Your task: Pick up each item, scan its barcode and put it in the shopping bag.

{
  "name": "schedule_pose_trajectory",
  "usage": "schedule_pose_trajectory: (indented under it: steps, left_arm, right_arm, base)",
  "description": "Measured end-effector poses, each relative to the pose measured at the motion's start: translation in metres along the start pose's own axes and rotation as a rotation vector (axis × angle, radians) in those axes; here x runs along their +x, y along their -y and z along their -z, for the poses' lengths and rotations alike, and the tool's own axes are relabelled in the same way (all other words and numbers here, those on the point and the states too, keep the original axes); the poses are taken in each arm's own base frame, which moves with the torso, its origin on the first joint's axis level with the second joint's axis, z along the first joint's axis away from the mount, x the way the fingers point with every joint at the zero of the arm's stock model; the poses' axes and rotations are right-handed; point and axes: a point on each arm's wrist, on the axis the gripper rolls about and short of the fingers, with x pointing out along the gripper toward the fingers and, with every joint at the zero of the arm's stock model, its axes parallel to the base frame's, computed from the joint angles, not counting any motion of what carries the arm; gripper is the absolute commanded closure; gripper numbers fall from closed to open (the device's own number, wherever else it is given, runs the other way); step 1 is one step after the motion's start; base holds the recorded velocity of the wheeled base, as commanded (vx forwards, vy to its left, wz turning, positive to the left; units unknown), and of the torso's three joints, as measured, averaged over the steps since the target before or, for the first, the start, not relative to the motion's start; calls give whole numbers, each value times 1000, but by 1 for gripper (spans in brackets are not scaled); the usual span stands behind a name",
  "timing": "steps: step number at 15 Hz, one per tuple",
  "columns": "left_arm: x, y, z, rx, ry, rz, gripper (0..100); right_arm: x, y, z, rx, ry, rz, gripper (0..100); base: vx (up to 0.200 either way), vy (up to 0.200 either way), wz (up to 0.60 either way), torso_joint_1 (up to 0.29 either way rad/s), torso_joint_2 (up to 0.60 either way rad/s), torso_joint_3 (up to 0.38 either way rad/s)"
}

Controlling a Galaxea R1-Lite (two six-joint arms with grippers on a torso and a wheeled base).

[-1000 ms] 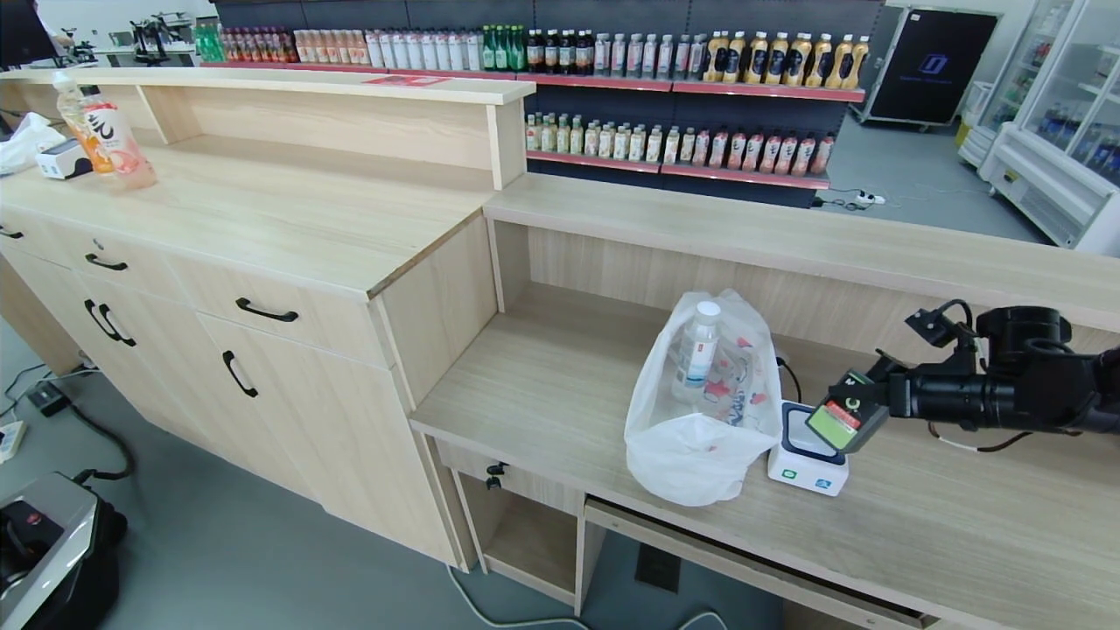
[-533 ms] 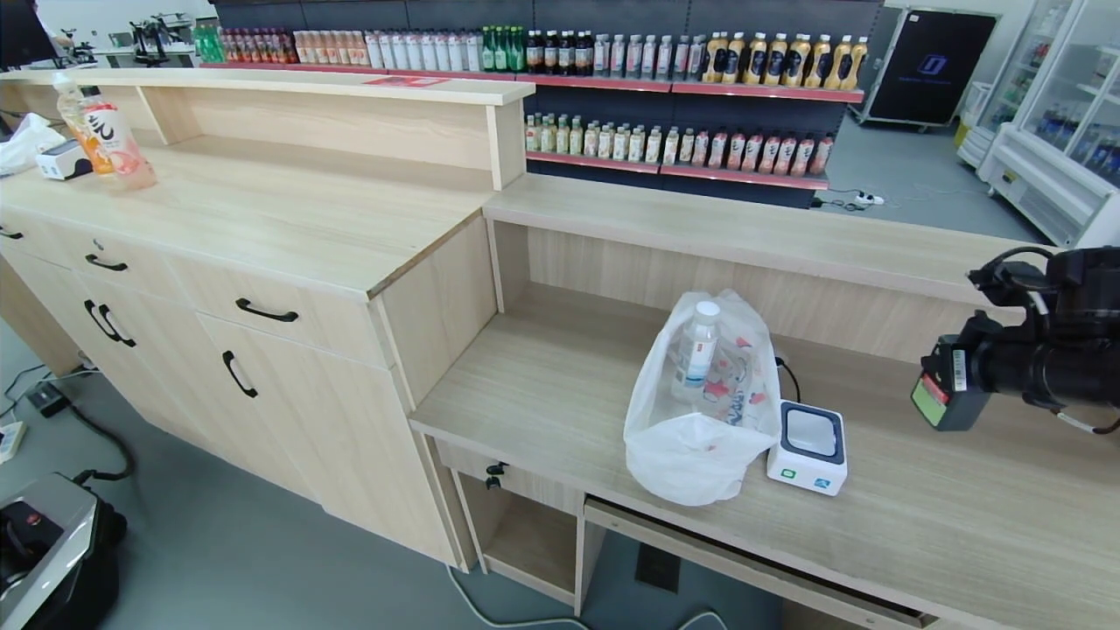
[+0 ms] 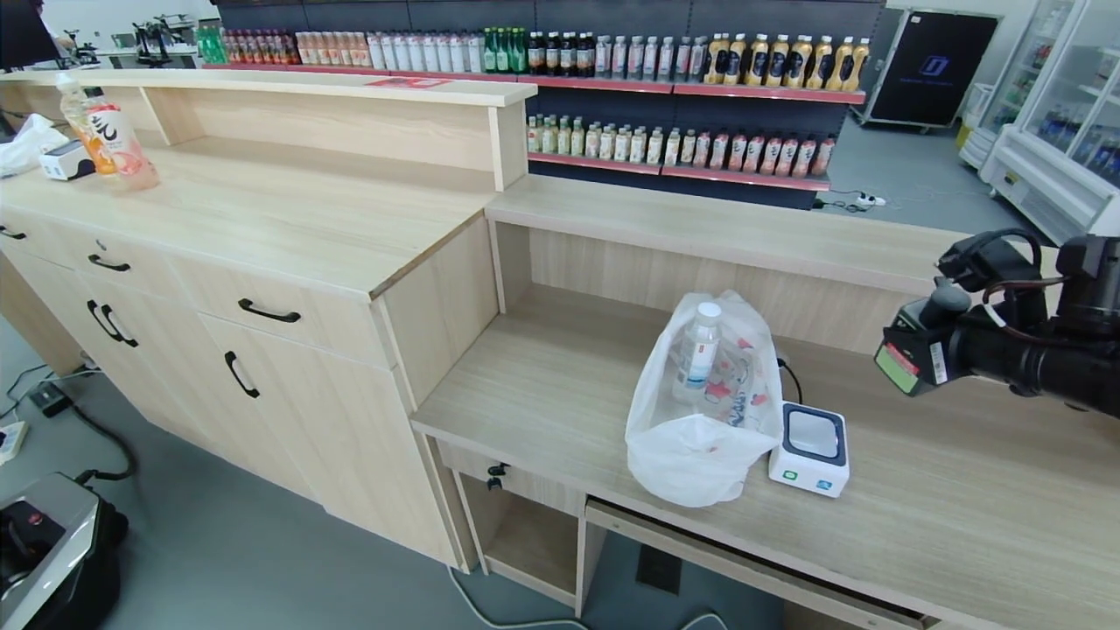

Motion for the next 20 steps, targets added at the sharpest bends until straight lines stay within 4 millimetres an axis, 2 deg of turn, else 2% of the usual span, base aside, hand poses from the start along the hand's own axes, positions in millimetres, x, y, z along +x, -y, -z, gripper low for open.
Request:
schedule_pose_trajectory:
  steps: [2,6,10,15,20]
  left_arm:
    - [0,0,0,0,0,-1,0]
    - [0,0,0,0,0,-1,0]
    - [0,0,0,0,0,0,0]
    - [0,0,0,0,0,0,0]
    - [0,0,0,0,-1,0,0]
  right_arm:
    - [9,-5,5,3,22,-99,100]
    - [34,-9,29,33,-38,-153,100]
    - [63,-19,53,50,-28,-285,100]
    - [94,-29,83,58,-60,-322,100]
    - [118,-42,109,56,-104,-355,100]
  base:
    - [0,0,0,0,0,0]
    - [0,0,0,0,0,0]
    - [0,0,0,0,0,0]
    - [0,0,0,0,0,0]
    - [0,0,0,0,0,0]
